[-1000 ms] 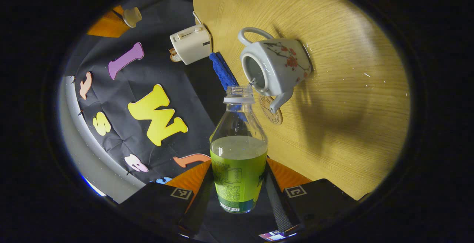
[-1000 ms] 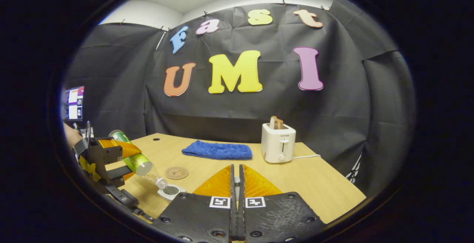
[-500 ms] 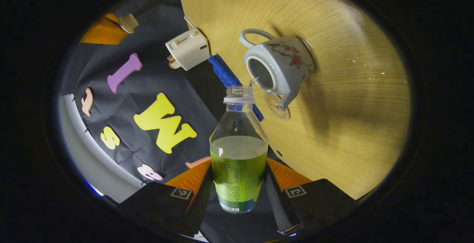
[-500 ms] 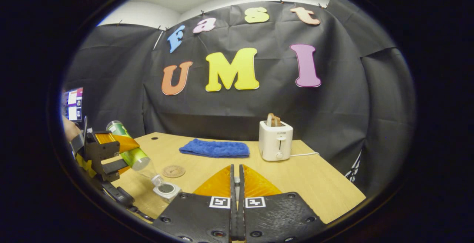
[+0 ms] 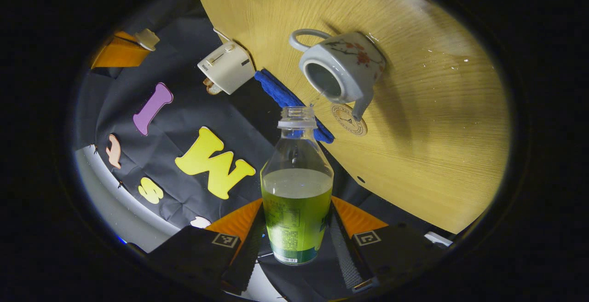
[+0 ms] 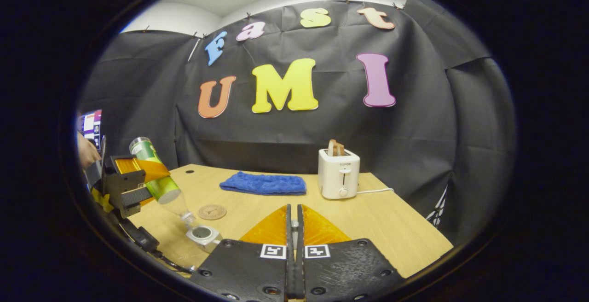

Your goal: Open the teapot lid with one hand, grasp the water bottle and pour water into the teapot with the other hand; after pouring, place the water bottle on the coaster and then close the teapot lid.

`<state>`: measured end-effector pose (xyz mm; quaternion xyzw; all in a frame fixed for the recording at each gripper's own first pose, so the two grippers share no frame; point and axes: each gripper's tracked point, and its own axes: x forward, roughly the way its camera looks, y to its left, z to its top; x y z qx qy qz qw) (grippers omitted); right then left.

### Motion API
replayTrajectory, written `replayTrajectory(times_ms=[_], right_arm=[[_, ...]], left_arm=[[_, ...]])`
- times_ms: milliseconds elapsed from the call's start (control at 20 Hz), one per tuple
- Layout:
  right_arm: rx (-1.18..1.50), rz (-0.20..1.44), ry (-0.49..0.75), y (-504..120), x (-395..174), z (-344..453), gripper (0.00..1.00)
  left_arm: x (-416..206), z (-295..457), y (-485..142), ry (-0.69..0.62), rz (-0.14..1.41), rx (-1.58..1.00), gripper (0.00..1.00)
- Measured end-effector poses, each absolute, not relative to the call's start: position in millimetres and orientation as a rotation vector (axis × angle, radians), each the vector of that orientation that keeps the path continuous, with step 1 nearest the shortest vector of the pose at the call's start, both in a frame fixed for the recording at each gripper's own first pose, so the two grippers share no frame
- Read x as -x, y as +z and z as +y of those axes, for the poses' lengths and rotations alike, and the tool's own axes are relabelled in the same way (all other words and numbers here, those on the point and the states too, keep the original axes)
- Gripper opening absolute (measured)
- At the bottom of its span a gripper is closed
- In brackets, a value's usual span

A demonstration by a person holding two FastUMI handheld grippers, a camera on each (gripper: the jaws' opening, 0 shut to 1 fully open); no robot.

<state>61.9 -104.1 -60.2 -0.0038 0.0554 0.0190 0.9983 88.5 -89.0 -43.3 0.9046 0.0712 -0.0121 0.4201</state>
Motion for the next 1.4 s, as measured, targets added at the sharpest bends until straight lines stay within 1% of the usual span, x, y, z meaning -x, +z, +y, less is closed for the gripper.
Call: replayTrajectory(times_ms=[350, 400, 450, 550, 600, 650, 750, 800, 1000, 1150, 1350, 1400], right_arm=[[0.003, 0.122, 0.043, -62.5, -63.8, -104.7, 0.00], [0.002, 0.124, 0.044, -64.0, -64.2, -104.9, 0.00], [0.002, 0.128, 0.043, -64.8, -64.6, -105.4, 0.00], [0.000, 0.133, 0.049, -66.2, -64.8, -103.7, 0.00], [0.004, 0.134, 0.047, -66.0, -64.6, -103.9, 0.00], [0.008, 0.133, 0.049, -65.7, -65.2, -104.0, 0.00], [0.012, 0.131, 0.050, -64.8, -64.7, -103.5, 0.00], [0.012, 0.131, 0.048, -66.2, -65.0, -104.5, 0.00], [0.009, 0.140, 0.038, -67.8, -65.2, -109.9, 0.00], [0.010, 0.130, 0.015, -62.2, -63.6, -118.7, 0.00], [-0.006, 0.135, 0.012, -64.4, -62.3, -125.3, 0.00], [-0.007, 0.136, 0.012, -64.8, -63.0, -125.8, 0.00]], left_arm=[[-87.4, -95.4, -41.8, -0.033, 0.166, -2.295, 0.76], [-87.5, -96.5, -41.8, -0.036, 0.161, -2.294, 0.73], [-88.0, -97.3, -42.1, -0.039, 0.161, -2.291, 0.76], [-87.9, -95.2, -44.2, -0.040, 0.155, -2.268, 0.76], [-87.7, -91.9, -45.5, -0.043, 0.161, -2.245, 0.78], [-87.5, -87.6, -48.9, -0.047, 0.173, -2.220, 0.75], [-90.2, -89.2, -52.2, -0.053, 0.143, -2.163, 0.76], [-90.8, -88.1, -53.0, -0.047, 0.124, -2.117, 0.76], [-87.0, -77.1, -76.8, -0.073, 0.133, -1.857, 0.75], [-83.4, -74.9, -80.8, -0.073, 0.087, -1.650, 0.75], [-87.5, -66.4, -89.1, -0.082, 0.106, -1.256, 0.75], [-88.7, -66.7, -80.0, -0.068, 0.090, -1.138, 0.75]])
